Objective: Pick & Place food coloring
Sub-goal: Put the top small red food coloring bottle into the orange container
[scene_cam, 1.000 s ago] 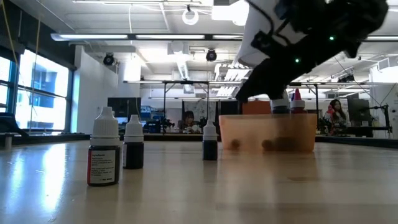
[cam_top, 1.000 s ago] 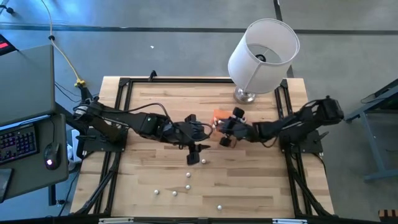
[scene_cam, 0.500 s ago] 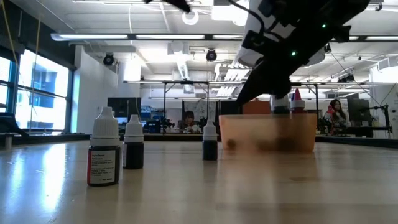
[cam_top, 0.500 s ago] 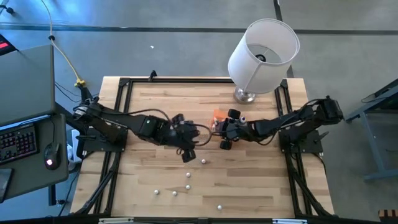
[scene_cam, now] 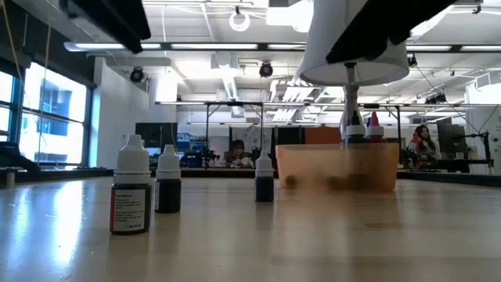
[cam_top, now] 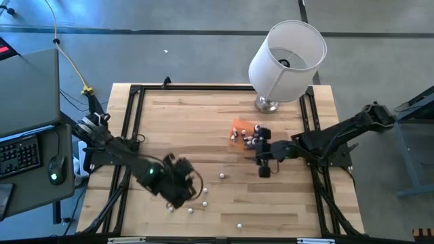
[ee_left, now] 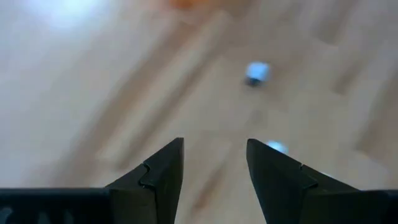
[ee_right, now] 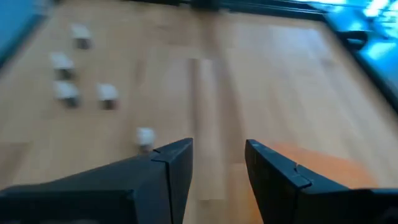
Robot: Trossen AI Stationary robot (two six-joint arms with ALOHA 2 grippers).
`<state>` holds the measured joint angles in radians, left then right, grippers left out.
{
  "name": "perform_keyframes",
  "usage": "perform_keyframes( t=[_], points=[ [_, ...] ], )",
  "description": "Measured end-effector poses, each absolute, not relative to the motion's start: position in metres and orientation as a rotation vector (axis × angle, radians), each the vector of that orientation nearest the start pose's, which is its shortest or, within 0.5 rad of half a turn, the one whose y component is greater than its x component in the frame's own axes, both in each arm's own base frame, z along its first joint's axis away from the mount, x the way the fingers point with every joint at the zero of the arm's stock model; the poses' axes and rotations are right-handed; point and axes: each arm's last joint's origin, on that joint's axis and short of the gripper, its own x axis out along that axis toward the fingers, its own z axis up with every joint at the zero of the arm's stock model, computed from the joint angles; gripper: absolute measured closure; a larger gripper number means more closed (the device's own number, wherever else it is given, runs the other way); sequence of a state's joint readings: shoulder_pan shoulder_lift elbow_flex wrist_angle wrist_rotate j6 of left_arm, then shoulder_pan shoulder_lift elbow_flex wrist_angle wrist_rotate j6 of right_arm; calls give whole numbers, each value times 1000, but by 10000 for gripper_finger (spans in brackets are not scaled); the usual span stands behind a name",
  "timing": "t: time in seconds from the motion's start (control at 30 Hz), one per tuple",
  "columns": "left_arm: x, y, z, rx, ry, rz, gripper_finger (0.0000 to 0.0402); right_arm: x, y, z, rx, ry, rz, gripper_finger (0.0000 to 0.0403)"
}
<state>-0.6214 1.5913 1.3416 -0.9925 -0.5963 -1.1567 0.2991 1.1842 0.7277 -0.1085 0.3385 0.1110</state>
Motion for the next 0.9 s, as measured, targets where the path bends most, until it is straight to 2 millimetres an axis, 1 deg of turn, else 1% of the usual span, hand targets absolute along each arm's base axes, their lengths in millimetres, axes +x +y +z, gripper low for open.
perform_keyframes(
  t=[0.1, 0.2, 0.27, 0.37, 0.5, 0.57, 0.67, 0.77, 0.9],
  points=[
    [260, -182, 249, -403, 773, 409, 229, 232, 76, 242, -44, 536, 34, 263],
    [263, -187, 219, -442, 680, 294, 229, 226, 87, 232, -31, 550, 89, 263],
    [264, -184, 201, -461, 607, 231, 229, 223, 93, 224, -11, 554, 104, 263],
    [263, -174, 181, -492, 512, 161, 229, 218, 99, 210, 30, 545, 104, 263],
    [266, -162, 156, -449, 478, 97, 229, 211, 104, 194, 81, 507, 128, 263],
    [267, -161, 147, -402, 478, 85, 229, 208, 104, 188, 98, 493, 136, 263],
    [275, -168, 142, -355, 443, 25, 229, 203, 102, 180, 118, 483, 134, 263],
    [279, -171, 126, -281, 497, 13, 229, 201, 100, 174, 111, 495, 126, 263],
    [284, -174, 119, -293, 499, 22, 229, 201, 100, 174, 112, 485, 108, 263]
  ],
)
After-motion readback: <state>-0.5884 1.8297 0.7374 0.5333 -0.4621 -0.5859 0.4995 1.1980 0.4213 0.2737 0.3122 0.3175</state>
